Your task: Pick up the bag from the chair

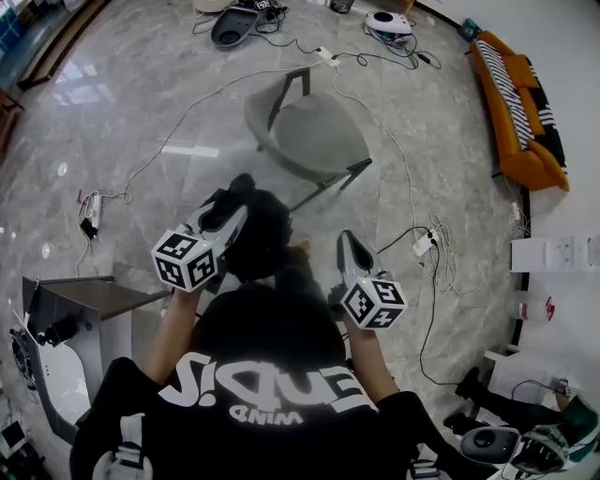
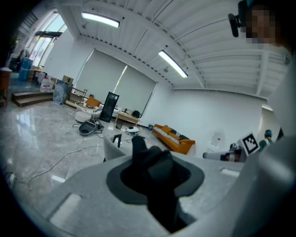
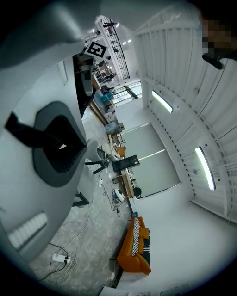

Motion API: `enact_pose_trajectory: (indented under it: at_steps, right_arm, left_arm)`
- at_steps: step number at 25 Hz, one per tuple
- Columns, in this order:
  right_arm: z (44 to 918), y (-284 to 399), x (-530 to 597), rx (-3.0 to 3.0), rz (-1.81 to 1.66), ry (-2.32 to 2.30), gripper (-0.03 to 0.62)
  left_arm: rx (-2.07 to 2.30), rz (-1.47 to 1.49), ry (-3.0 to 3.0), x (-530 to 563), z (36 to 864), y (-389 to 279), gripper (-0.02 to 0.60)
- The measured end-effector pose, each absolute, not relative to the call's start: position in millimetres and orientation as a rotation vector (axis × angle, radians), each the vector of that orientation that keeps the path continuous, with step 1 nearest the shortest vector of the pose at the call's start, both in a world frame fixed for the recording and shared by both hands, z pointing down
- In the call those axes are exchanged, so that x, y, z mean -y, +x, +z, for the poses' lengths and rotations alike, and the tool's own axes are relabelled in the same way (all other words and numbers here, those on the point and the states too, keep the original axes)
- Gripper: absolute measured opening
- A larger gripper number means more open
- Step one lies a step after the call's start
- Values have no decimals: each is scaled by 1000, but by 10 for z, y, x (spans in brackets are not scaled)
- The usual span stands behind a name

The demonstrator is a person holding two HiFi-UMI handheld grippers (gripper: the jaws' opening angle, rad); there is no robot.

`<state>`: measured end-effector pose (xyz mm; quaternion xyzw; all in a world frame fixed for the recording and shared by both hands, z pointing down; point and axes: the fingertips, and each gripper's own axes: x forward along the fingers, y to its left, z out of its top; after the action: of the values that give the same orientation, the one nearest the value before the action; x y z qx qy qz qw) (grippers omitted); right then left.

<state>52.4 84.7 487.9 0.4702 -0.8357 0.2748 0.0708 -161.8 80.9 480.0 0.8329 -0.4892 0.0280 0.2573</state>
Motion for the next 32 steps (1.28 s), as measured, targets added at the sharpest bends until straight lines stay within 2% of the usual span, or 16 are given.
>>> enact_pose_trajectory:
  at_steps: [32]
  right_arm:
    - [4909,301,-615,2538,830,1383,0]
  left_arm:
    - [1403,42,2179,-520,4742,-1878,100]
